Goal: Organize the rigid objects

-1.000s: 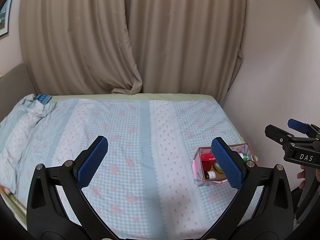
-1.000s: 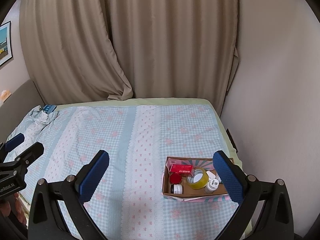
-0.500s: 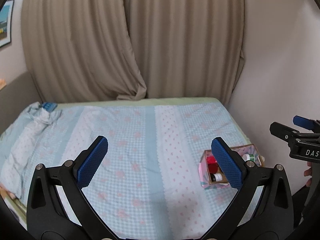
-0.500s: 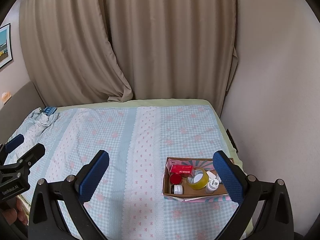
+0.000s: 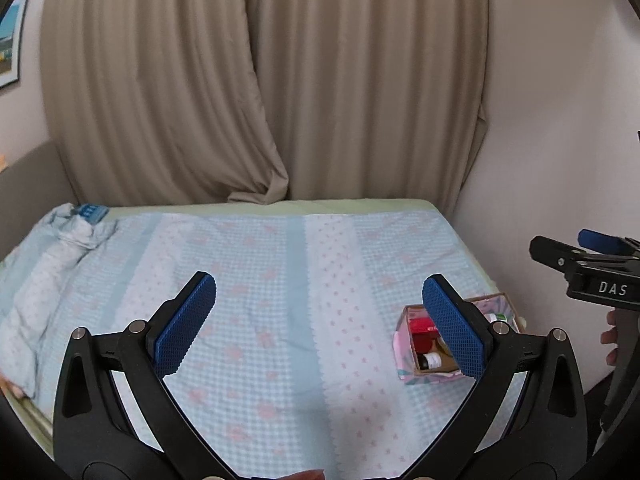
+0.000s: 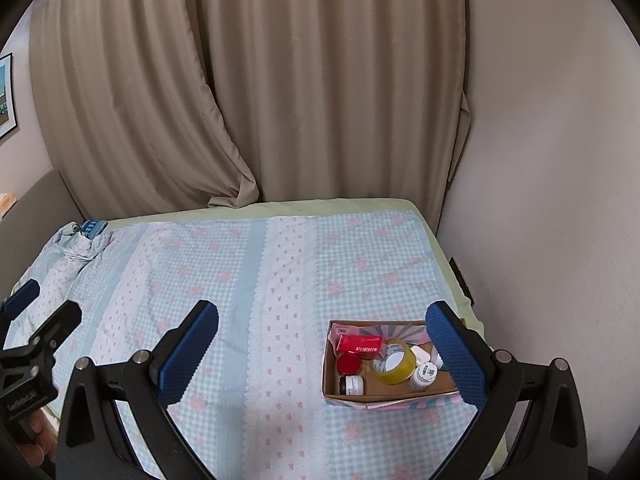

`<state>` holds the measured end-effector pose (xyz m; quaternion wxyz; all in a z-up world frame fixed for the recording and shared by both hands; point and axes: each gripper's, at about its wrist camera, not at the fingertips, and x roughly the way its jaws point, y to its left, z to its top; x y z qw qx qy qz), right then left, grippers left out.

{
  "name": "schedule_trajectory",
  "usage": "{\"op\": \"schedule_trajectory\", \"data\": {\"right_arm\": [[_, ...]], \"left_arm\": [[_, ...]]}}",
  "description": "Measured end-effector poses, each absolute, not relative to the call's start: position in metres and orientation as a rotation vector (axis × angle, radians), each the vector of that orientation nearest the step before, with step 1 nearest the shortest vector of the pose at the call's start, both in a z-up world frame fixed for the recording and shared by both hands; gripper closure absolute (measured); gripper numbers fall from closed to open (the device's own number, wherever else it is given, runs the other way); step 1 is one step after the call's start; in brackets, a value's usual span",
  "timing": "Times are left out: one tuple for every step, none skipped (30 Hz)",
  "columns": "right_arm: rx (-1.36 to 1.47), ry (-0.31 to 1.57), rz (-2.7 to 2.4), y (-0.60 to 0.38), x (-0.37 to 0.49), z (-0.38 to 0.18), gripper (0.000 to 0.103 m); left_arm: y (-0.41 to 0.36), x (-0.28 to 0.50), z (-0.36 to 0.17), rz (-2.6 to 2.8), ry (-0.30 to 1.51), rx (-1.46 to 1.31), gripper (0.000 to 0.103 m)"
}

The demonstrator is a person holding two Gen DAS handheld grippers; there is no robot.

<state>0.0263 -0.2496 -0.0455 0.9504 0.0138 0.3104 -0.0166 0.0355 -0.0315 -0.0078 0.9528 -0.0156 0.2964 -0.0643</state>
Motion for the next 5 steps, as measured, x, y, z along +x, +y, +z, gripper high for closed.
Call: {"op": "schedule_trajectory", "data": {"right_arm": [[0.029, 0.634, -0.035, -0.249, 0.027, -0.047, 0.0], [0.029, 0.64, -0.036, -0.247, 0.03, -0.049, 0.0], [0.029, 0.645, -0.037, -0.245, 0.032, -0.051, 0.0], [0.029, 0.655, -0.038, -0.243, 0.038, -0.053, 0.0], [0.031, 0.661, -0.041, -0.241, 0.04, -0.056, 0.0]], "left_arm": [[-0.03, 0.037, -0.009, -0.129, 0.603, -0.03, 0.0], [-0.029, 0.039, -0.012, -0.128, 0.605, -0.029, 0.0], [-0.027, 0.042, -0.014, -0.132, 0.607, -0.033, 0.0], [-0.025, 0.044, -0.017, -0.134, 0.612, -0.037, 0.0], [-0.024, 0.049, -0.02, -0.136, 0.623, -0.039, 0.0]]}}
